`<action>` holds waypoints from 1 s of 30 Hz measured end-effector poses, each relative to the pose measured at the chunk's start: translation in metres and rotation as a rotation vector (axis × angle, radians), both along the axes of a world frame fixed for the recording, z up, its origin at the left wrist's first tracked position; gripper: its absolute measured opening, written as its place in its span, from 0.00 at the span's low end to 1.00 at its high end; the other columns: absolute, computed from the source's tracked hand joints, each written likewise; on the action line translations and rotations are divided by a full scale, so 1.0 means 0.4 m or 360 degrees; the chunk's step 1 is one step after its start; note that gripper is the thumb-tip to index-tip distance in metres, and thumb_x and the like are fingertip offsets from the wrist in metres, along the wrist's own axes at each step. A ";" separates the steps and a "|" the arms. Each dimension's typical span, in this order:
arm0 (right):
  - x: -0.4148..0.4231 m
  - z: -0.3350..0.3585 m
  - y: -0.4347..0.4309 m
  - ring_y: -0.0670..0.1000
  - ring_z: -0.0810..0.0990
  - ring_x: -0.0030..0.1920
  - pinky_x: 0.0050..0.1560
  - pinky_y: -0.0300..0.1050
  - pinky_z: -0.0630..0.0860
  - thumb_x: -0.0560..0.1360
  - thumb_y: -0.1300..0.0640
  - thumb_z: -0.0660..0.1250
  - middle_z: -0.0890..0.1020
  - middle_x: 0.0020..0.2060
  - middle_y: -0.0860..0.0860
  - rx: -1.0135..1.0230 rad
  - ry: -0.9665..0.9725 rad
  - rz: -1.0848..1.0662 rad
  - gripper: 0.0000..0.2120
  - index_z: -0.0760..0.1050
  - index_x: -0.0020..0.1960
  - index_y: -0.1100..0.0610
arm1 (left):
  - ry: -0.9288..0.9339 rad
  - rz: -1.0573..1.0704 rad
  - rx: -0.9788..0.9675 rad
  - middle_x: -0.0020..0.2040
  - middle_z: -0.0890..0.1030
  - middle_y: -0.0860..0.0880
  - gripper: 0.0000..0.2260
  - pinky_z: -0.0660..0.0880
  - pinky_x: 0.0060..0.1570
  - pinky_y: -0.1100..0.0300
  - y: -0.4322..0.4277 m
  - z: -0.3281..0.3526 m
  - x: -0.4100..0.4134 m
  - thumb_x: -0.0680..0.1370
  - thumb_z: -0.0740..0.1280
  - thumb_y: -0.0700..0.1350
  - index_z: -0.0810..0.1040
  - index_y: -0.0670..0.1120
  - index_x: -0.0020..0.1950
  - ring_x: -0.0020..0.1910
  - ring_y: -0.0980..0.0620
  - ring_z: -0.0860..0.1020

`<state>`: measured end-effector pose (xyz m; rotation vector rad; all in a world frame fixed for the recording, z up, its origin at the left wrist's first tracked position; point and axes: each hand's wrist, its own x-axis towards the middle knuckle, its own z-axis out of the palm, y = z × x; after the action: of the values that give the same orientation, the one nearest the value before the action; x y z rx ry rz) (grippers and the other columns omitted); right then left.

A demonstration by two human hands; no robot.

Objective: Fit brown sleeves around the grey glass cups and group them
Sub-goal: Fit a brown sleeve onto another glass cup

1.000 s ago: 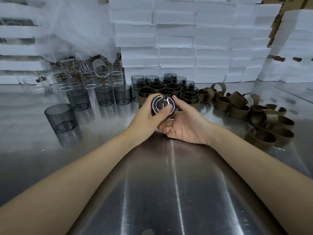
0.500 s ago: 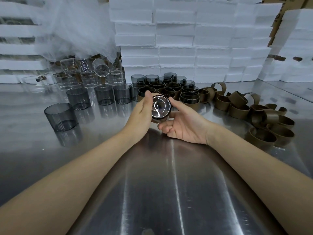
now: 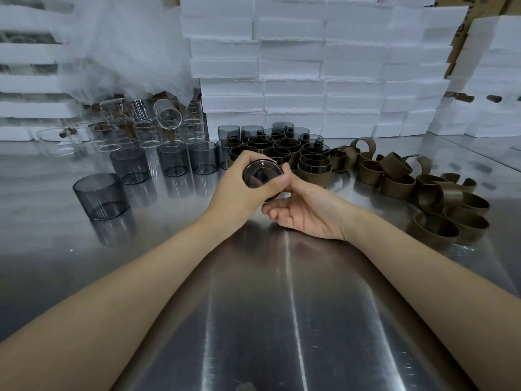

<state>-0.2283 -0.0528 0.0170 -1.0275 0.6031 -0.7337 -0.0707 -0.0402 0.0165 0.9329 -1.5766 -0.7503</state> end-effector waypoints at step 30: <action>0.021 -0.021 0.010 0.40 0.79 0.46 0.45 0.28 0.74 0.75 0.60 0.67 0.80 0.49 0.47 -0.1459 0.1150 -0.0953 0.19 0.68 0.63 0.56 | -0.1440 0.0179 -0.0788 0.79 0.58 0.48 0.26 0.46 0.78 0.53 0.024 -0.014 -0.030 0.83 0.48 0.55 0.62 0.43 0.77 0.79 0.51 0.50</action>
<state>-0.2200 -0.0487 0.0086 -2.0412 1.2869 -1.2182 -0.0825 -0.0305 0.0109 1.0225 -2.3086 0.2177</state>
